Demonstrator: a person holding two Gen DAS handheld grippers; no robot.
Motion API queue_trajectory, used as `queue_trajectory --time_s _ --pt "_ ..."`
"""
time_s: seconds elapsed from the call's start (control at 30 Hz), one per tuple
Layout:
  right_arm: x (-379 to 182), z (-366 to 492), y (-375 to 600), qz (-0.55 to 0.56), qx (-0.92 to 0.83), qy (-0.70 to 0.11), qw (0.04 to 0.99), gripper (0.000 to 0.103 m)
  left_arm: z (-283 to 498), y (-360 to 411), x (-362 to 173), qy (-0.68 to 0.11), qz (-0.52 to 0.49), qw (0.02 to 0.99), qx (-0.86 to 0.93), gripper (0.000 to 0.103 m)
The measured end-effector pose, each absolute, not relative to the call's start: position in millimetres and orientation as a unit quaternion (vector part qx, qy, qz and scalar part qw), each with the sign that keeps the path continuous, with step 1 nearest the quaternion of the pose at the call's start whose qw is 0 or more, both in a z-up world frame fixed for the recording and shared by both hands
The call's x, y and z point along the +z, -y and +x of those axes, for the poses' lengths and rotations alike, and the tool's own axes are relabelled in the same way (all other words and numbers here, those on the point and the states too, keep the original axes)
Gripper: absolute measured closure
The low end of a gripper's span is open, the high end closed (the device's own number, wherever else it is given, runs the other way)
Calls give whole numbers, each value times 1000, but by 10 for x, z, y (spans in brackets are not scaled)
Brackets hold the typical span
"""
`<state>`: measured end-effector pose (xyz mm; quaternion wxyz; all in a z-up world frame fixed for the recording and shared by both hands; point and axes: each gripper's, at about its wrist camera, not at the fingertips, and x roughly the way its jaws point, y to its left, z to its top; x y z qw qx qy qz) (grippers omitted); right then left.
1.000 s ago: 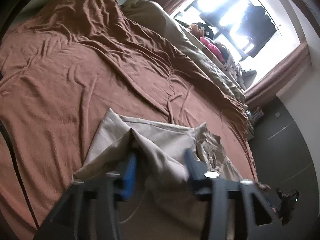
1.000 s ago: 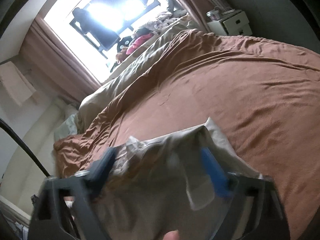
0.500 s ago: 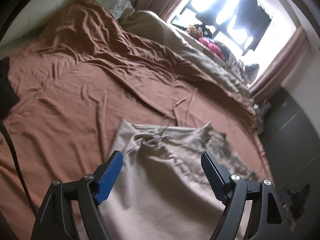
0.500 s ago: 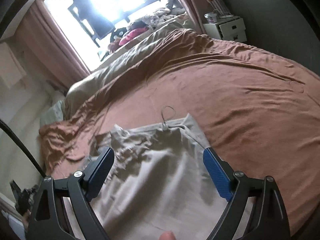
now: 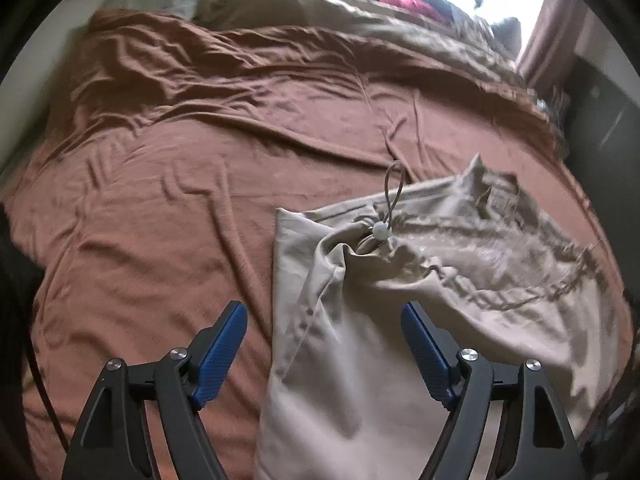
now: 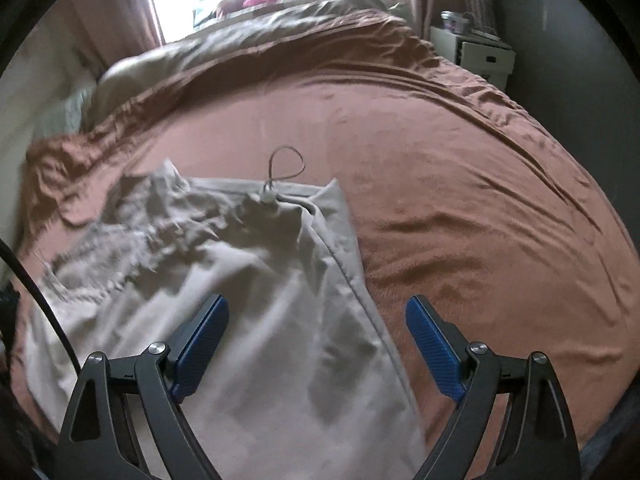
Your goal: Fold large clothes
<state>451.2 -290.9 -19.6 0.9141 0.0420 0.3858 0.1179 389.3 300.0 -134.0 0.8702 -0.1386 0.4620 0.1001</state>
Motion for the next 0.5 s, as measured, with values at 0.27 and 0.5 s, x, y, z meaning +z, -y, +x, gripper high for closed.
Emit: queue_trajectory --time_s 0.27,0.5 --pt "-288 5181 2532 -46 103 -427 897 15 4451 -2965 -1740 -534 -92 837 73 32" --pt "-498 5719 2154 -113 102 -454 878 54 4686 -2763 -1934 -562 -22 826 52 56"
